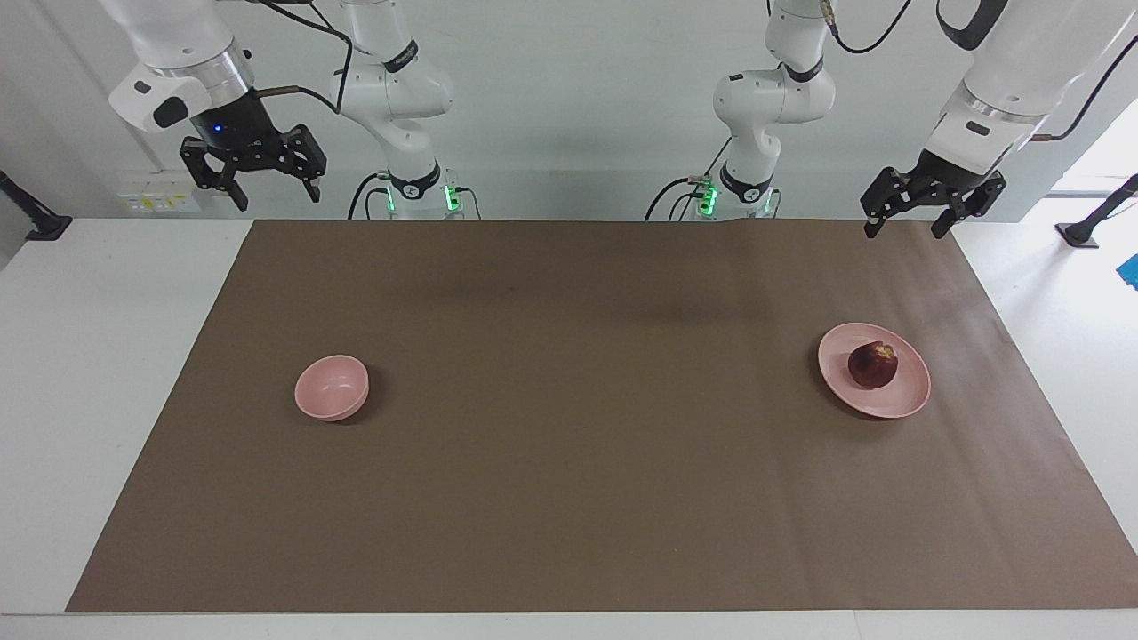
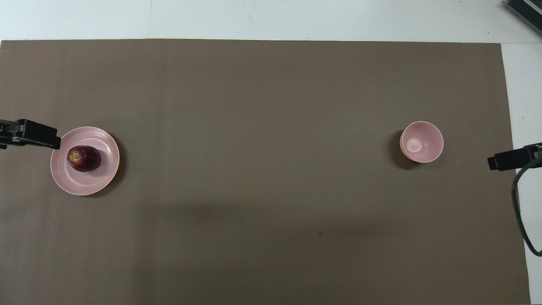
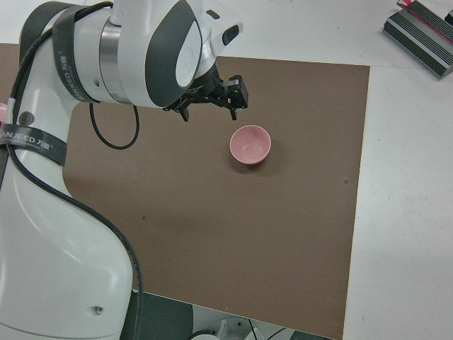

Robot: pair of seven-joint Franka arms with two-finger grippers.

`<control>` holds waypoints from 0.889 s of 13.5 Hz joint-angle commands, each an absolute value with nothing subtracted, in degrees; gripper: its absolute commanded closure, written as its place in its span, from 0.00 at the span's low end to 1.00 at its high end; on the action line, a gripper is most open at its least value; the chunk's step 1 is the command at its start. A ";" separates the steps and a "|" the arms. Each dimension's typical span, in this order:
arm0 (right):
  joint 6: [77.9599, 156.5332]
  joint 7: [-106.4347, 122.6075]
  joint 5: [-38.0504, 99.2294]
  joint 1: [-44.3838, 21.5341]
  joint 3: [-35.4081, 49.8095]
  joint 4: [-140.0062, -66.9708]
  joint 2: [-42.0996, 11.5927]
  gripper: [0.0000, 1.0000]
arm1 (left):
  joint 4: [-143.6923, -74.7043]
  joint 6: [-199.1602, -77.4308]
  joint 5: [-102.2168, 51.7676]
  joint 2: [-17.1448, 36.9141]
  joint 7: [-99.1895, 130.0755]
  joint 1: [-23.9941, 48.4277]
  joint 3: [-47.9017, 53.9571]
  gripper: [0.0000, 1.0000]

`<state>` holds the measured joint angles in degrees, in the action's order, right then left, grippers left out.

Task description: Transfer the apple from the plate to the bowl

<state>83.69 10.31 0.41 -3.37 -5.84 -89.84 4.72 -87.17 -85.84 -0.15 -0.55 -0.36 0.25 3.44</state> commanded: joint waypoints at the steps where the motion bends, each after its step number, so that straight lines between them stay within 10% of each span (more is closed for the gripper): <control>1: 83.85 11.34 0.26 -2.99 -5.54 -90.97 5.89 0.00 | -87.45 -86.22 -0.88 -1.14 -0.79 -0.35 3.34 0.00; 12: 83.85 11.34 0.26 -2.99 -5.54 -90.97 5.89 0.00 | -87.27 -88.05 -0.88 2.01 -5.27 -3.78 2.81 0.00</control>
